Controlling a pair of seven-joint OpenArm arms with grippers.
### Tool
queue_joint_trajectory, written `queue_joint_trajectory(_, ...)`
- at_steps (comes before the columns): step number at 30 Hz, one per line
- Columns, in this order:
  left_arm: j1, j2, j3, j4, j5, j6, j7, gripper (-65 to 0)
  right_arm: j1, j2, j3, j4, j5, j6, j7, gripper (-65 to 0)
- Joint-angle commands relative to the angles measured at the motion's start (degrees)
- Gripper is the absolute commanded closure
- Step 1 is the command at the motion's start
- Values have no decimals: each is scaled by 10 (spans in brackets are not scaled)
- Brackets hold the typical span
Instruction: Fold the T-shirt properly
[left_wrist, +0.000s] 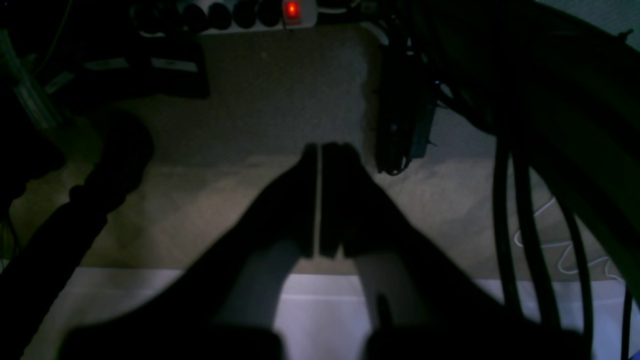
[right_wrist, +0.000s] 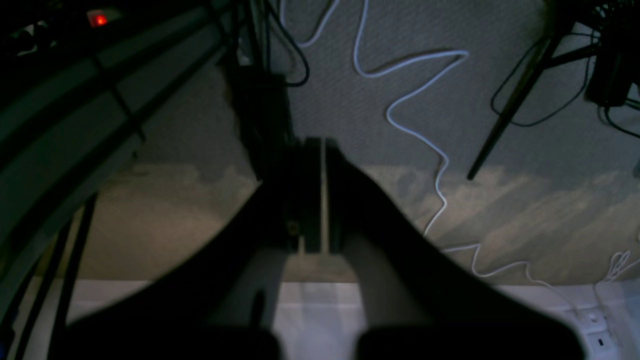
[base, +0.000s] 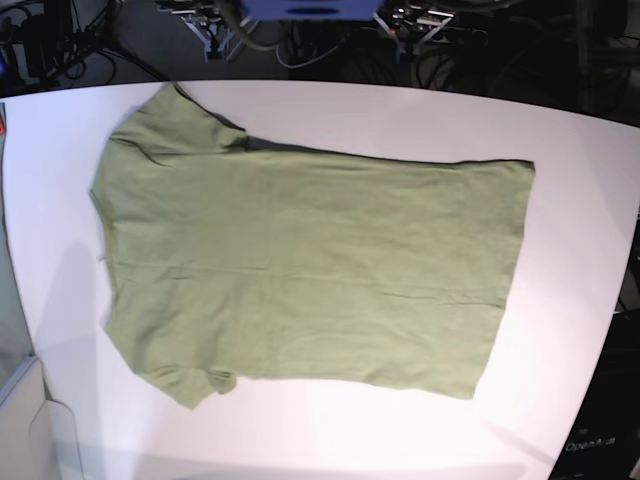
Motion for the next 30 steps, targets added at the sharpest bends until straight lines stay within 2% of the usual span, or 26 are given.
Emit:
queue_joint_trajectory(1,0,1,1,1,2,2,0,-10,-1,0,1,-1,2,8,1,0)
queue_joint_trajectory(14,2,0,1,1,2,2,-5,-10,-12,-1,1,2,3,8,14,0)
queue_joint_trajectory(23,35,-13,1,-4,2,2,-124,-10,-54,-1,1,1,3,7,119,0)
queue_joint_trajectory(30,75,-17,1,-4,2,2,-224,-10,-101,2,0,1,2,7,228,0)
